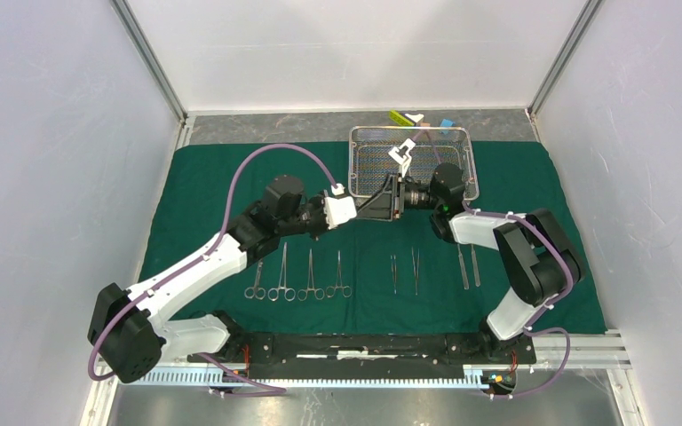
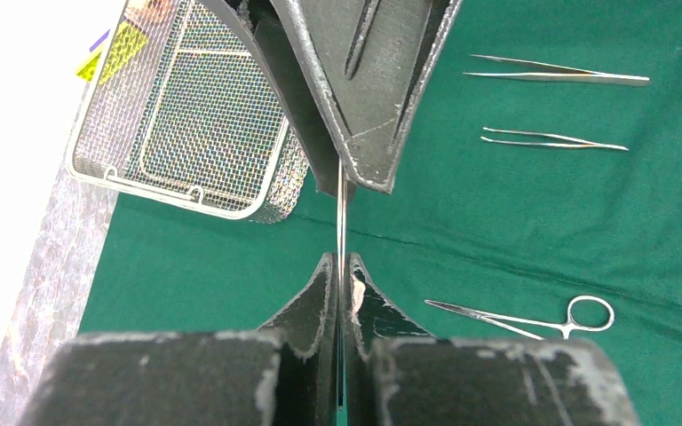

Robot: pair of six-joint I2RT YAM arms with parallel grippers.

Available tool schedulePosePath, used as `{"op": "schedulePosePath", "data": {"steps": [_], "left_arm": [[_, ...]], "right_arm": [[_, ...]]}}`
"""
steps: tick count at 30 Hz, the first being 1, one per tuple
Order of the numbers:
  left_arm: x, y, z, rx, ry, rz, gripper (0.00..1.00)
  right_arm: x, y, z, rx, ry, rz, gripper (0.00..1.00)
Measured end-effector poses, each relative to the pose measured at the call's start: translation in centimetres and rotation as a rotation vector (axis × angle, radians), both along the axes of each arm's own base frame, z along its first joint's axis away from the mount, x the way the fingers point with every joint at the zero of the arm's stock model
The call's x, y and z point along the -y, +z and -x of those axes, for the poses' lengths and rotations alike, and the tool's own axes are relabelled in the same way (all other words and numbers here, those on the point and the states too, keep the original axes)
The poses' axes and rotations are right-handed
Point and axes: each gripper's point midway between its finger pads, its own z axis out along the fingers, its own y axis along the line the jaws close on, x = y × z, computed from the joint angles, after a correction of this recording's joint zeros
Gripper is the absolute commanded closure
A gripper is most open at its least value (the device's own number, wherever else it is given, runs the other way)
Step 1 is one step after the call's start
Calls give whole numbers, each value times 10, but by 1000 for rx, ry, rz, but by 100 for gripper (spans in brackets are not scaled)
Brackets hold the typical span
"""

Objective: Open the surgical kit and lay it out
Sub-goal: Place the medical item in the surgical kit.

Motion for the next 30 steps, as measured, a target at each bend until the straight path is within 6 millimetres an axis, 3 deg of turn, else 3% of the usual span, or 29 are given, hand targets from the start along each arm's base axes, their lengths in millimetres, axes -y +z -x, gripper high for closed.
{"op": "schedulePosePath", "data": {"steps": [14,23,30], "left_arm": [[0,-7,3,12,-21,-24,98],[-1,-9,5,12,-30,-36,98],[-2,-11,7,5,-31,-44,84]], "right_arm": [[-4,-4,5,8,43,10,75],[-3,-7,6,17,56,17,99],[-4,-10,7,41,63,24,100]]}}
